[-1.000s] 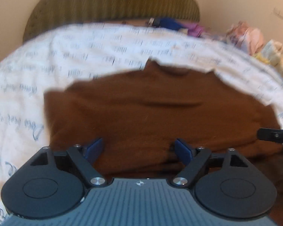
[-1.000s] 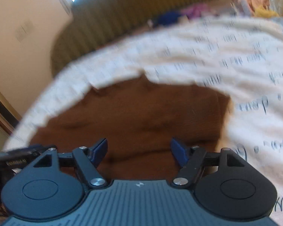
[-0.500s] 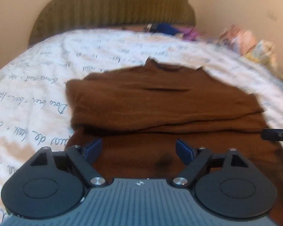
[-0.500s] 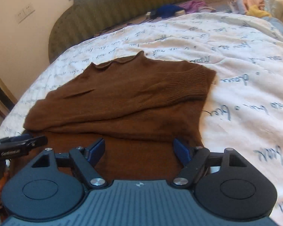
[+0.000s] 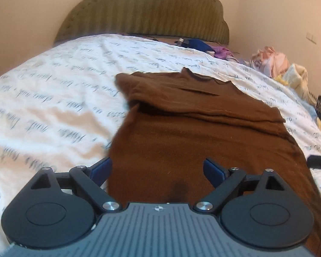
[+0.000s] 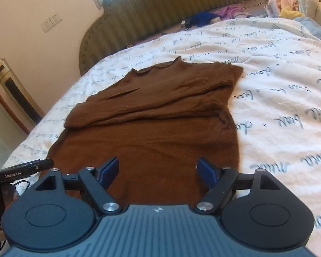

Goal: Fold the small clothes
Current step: 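Open both grippers and release the folded sweater, then roll both grippers and close them on the ribbed sweater hem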

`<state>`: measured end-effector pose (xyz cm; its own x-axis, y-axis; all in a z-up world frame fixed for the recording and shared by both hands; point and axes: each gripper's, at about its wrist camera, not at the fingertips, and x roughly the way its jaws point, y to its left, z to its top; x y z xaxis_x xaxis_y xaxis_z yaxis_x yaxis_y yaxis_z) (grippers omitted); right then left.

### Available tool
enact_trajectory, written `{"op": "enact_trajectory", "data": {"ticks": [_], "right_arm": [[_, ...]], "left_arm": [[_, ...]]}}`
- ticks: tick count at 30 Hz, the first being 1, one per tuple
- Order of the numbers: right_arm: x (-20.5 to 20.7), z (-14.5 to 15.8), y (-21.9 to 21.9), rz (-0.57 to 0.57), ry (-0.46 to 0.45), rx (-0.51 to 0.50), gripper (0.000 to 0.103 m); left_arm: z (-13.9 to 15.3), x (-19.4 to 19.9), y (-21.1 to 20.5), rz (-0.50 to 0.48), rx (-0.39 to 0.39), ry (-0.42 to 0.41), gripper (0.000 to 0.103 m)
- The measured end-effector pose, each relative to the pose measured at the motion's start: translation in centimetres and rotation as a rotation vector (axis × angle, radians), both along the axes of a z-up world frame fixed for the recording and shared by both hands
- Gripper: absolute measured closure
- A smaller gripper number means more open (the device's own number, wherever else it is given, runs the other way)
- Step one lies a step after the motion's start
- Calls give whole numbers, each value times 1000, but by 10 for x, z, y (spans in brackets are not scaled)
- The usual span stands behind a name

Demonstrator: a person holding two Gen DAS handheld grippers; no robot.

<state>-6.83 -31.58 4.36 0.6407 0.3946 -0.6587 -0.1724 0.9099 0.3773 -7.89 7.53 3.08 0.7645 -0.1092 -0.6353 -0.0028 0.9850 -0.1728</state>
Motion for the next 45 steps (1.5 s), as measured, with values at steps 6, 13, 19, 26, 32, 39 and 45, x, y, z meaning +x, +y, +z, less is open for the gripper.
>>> {"op": "enact_trajectory", "data": {"ticks": [6,13,19,26,32,39,45], "right_arm": [[-39,-12,-34,-90,79,31,22],[-64,-22,-43,-16,199,228,22],[-73,-28,-34,56,286,346,22],[-72,-37,-32,88,358,471,22],[-74,-46,-38,67,374,547,29],[-81,-48,-55,28,377,602,37],[-79,-51,-43,61,404,584,38]], "left_arm": [[-18,-23,24,4,-131,110,13],[-26,-36,48,-109,-570,170,12],[-37,-49,50,-132,-664,228,38],[-40,-62,52,-168,-666,271,57],[-40,-64,47,-212,-650,285,58],[-42,-70,38,-259,-647,310,58],[-43,-71,35,-246,-629,323,85]]}}
